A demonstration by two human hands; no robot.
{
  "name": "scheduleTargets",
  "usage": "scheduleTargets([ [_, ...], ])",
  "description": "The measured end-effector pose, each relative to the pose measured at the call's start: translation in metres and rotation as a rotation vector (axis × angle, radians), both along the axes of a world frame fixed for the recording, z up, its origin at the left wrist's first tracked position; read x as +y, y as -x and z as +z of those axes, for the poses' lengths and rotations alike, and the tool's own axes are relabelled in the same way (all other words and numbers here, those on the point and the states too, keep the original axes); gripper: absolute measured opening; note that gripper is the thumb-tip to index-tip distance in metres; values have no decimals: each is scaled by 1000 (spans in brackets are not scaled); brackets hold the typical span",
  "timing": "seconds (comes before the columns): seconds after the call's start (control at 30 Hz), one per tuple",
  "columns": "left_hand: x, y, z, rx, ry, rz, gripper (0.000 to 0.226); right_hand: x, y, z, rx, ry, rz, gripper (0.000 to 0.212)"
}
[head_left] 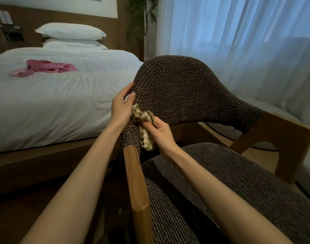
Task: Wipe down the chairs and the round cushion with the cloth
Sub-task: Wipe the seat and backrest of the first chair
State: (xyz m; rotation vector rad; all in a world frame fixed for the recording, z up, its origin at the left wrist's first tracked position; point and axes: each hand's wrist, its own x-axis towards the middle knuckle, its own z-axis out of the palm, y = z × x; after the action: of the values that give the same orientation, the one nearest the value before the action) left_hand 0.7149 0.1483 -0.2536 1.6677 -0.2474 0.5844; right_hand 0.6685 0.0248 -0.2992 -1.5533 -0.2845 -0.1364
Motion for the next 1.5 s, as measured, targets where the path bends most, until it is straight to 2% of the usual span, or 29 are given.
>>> scheduleTargets([
  [0.3, -1, 2, 1, -30, -147, 44, 39, -19, 62, -9, 280, -211, 376, 17],
  [0.37, -1, 2, 1, -23, -154, 38, 40, -25, 68, -9, 348, -251, 474, 22],
  [0.43, -2, 1, 0, -20, -177, 43, 41, -33, 65, -4, 376, -257, 504, 21],
  [0.53, -1, 0, 0, -70, -252, 73, 42, -43, 42, 10, 349, -293, 329, 19],
  [0.6, -2, -2, -1, -118, -342, 110, 44, -47, 20, 25, 198, -276, 117, 20],
  [0.73, -8, -14, 3, -161, -576, 141, 51, -55, -32, 63, -276, 56, -331, 25],
  [0.83, -9, -23, 6, -191, -659, 133, 52, -53, -69, 84, -471, 187, -583, 28],
  [0.9, -8, -28, 7, -203, -663, 134, 51, -44, -92, 90, -512, 236, -615, 29],
  [1.07, -6, -34, 7, -198, -625, 135, 50, -15, -104, 64, -414, 232, -525, 25],
  [1.17, -7, -33, 8, -183, -561, 115, 48, -6, -79, 21, -367, 194, -402, 24],
  [1.27, -7, -29, 9, -168, -526, 98, 47, 1, -52, -17, -225, 117, -241, 23],
  [1.5, -9, -23, 9, -142, -541, 79, 48, 1, 12, -64, 23, -10, 46, 24],
])
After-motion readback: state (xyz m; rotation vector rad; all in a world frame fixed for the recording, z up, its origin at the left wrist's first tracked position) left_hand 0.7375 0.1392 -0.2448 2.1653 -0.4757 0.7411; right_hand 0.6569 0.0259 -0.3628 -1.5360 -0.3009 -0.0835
